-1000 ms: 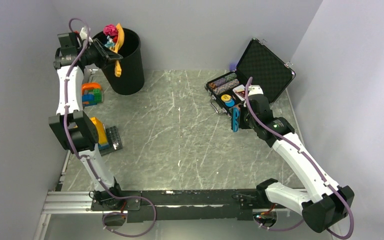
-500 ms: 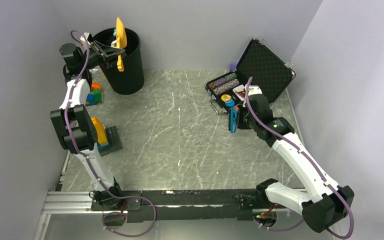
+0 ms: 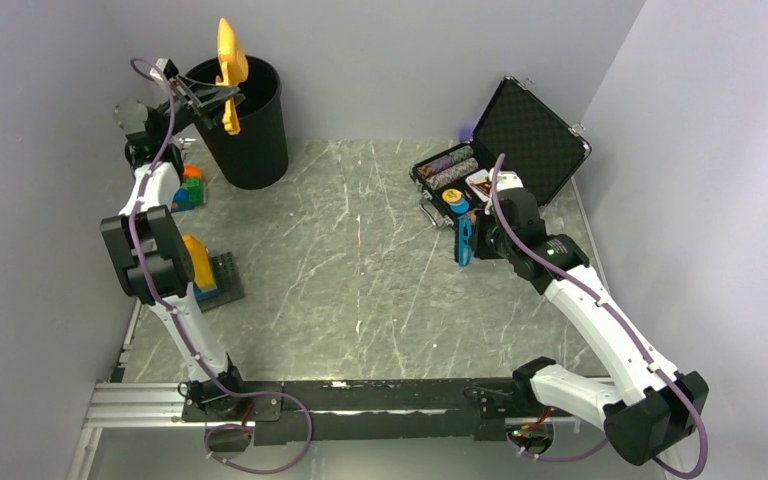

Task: Sweep away the paper scraps from the table

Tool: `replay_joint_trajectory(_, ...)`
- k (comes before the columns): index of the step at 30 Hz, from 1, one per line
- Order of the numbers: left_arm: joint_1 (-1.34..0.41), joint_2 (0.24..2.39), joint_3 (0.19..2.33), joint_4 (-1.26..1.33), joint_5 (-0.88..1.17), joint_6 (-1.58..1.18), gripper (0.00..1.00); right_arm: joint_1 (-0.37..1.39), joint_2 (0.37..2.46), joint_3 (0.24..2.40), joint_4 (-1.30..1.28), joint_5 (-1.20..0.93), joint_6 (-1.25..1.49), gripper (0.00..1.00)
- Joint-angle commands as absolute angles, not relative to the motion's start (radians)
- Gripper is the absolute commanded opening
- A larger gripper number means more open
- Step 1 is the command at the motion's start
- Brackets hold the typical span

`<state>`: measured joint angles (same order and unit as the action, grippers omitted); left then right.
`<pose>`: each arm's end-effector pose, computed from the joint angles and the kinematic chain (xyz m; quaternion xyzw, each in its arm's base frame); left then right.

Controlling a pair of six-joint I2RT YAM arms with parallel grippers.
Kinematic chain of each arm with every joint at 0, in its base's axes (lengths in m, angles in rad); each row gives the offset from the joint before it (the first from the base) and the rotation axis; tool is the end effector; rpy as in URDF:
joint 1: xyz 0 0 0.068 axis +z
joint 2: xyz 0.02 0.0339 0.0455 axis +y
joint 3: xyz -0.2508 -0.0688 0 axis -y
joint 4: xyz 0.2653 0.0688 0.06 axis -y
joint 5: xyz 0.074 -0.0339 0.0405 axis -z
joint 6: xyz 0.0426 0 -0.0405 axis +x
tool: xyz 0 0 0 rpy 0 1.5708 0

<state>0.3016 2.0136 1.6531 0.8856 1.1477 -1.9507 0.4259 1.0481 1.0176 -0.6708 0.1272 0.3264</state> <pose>0.4661 0.1043 0.3485 -0.1763 0.6050 -0.7183 0.2949 0.2305 0.0986 0.3077 -0.0183 0.9054 0.1008 0.4121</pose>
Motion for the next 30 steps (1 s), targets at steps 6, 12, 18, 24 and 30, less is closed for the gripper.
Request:
replay_joint_trajectory(6, 0.279, 1.902, 1.662, 0.713, 1.21, -1.684, 0.0, 0.425, 1.002, 1.011, -0.607, 0.09, 0.35, 0.0)
replay_joint_trajectory(12, 0.179, 1.731, 1.703, -0.073, 1.106, -1.008, 0.0, 0.425, 0.939, 0.958, -0.488, 0.005, 0.388, 0.0)
replay_joint_trajectory(18, -0.074, 1.616, 1.789, -0.712, 0.577, -0.473, 0.0, 0.424, 0.897, 0.89, -0.397, -0.028, 0.463, 0.0)
replay_joint_trajectory(24, -0.375, 1.512, 1.564, -0.752, 0.059, -0.387, 0.0, 0.423, 0.814, 0.788, -0.322, -0.003, 0.546, 0.0)
replay_joint_trajectory(30, -0.506, 1.468, 1.304, -0.648, -0.198, -0.431, 0.0, 0.421, 0.707, 0.649, -0.236, 0.013, 0.645, 0.0)
